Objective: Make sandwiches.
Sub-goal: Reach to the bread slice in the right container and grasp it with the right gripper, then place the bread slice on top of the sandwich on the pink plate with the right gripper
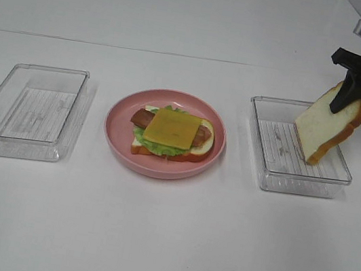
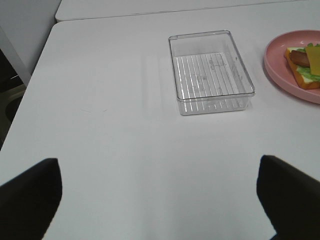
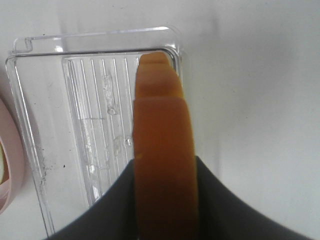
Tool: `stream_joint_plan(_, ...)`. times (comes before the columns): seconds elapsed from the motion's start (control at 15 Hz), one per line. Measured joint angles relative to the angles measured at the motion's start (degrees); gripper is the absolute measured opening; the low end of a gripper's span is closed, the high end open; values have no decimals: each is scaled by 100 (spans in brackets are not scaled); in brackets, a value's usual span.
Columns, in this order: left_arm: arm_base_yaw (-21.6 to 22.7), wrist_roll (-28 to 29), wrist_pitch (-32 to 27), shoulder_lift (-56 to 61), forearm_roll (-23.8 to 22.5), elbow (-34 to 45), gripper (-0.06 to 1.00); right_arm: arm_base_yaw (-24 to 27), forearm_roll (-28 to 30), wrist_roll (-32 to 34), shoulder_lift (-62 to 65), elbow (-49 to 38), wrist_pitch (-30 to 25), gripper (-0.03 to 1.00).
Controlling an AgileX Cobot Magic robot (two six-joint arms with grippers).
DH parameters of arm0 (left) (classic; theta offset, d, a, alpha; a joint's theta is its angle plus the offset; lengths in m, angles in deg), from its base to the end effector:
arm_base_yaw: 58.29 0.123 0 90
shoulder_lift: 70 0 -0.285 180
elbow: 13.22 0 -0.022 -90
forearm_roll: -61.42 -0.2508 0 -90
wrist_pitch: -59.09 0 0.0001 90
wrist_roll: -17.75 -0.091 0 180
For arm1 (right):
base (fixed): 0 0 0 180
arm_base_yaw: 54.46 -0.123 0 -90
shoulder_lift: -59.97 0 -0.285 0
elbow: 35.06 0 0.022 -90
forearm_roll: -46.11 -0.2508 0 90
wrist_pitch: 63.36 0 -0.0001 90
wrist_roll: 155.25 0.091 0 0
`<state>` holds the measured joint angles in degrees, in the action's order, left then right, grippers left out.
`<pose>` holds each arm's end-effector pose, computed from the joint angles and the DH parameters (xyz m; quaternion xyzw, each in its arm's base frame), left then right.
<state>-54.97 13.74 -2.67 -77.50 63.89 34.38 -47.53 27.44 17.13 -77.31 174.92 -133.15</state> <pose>-0.0081 -0.0039 0.2806 0.0064 0.8518 0.0120 0.5237 0.4612 -0.0285 0.1762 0.0462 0.9867 0.1492 0.0443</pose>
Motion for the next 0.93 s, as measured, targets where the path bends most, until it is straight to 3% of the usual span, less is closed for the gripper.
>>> stream_joint_plan(0.07,0,0,0,0,0,0,98,0,-6,189,0,0,0,23)
stream_joint_plan(0.47,0,0,0,0,0,0,98,0,-109,435,470,0,-34,23)
stream_joint_plan(0.67,0,0,0,0,6,0,98,0,-407,435,1301,-115,11,23)
stream_joint_plan(0.8,0,0,0,0,6,0,98,0,-808,155,2040,-728,23,23)
stream_joint_plan(0.93,0,0,0,0,6,0,98,0,-2023,-584,2762,-1965,223,23)
